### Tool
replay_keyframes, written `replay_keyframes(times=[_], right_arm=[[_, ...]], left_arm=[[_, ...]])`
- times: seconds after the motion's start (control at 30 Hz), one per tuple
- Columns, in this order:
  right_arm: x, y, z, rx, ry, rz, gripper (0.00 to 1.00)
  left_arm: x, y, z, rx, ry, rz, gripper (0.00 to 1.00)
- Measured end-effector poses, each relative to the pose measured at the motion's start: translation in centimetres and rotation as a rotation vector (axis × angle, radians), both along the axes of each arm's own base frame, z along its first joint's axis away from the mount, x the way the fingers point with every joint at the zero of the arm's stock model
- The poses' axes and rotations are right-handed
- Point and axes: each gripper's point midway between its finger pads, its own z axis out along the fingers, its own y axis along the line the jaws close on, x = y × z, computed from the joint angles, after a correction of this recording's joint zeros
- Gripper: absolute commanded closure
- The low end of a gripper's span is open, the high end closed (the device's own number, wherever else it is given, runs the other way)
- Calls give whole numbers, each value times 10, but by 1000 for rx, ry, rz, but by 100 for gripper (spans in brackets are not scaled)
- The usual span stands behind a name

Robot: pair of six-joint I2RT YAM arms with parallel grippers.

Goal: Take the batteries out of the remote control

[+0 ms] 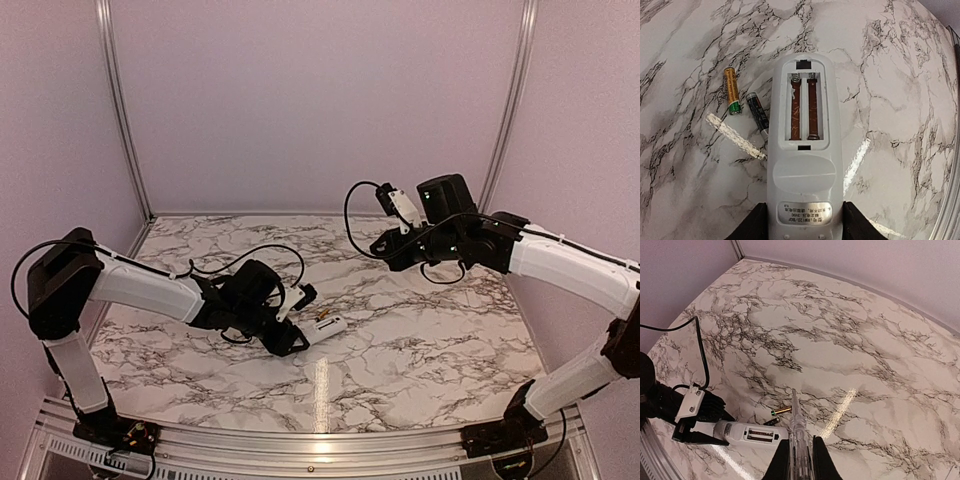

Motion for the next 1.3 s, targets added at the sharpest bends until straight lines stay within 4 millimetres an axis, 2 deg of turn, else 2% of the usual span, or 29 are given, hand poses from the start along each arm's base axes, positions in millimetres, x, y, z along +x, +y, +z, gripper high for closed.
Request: replay_keyframes(times=[0.17,0.3,0.47,0.6,0.87,1.1,1.2,1.3], right_arm=[[12,0,13,17,-23,6,100],[14,7,14,27,-18,32,100],[13,10,13,31,-9,45,100],[12,8,14,32,-12,42,100],[-5,-16,20,53,-26,7,100],[-27,-30,7,66,41,15,100],[-30,-45,-6,121,140,12,100],[-33,-61,-27,176,253,-10,100]], left_arm=[[-3,1,10,6,-54,7,24],[-5,7,20,-1,-93,27,12],[-4,17,31,-7,-128,65,5],[2,21,49,-31,-168,107,3],[13,37,95,-70,-271,197,2],[28,70,136,-41,-397,324,1],[43,94,156,-21,-453,407,1],[59,126,178,-15,-504,515,1]])
